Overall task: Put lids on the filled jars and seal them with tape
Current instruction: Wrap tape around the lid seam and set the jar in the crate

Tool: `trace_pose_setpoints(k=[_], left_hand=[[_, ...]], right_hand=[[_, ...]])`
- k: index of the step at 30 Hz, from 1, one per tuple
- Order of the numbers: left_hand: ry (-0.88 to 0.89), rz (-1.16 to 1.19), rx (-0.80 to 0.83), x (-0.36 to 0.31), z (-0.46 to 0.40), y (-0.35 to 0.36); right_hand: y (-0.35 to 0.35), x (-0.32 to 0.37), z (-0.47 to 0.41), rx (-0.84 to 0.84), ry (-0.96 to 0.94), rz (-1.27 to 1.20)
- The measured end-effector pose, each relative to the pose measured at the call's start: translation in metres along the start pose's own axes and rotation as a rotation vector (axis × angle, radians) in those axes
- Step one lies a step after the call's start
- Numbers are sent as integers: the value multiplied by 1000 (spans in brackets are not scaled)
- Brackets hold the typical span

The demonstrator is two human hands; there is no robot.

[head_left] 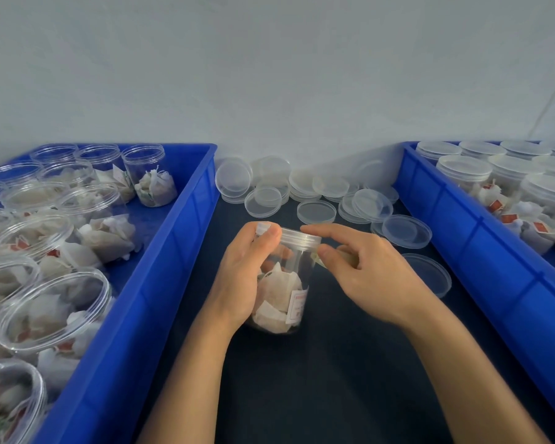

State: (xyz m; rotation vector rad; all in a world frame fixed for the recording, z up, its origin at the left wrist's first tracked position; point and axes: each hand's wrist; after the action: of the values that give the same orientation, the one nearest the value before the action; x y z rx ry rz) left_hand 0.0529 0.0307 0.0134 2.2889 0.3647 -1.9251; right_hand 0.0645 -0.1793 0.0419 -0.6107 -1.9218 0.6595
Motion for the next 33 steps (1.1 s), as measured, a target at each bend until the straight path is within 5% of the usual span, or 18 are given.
trace_pose_setpoints(k=[5, 11, 17, 33], left_hand=[[55, -107, -27, 1, 3, 3], [214, -375, -355, -10, 8, 6], [155, -537, -260, -15, 15, 16], [5, -155, -207, -13, 11, 9]], right_hand=[[1, 0, 1, -41, 11, 8], [4, 7, 4, -87, 22, 89], [10, 20, 7, -93, -15, 163], [6, 7, 3, 11, 23, 69]])
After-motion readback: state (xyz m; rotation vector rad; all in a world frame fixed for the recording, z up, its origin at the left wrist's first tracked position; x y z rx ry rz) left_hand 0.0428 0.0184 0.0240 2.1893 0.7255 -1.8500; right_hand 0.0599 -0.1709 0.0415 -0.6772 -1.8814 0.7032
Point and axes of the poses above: each hand's wrist, its own z-axis away from the middle knuckle, its own y-axis out of the palm, x = y × z, and after that the axes turned 11 degrees about -x, right-handed
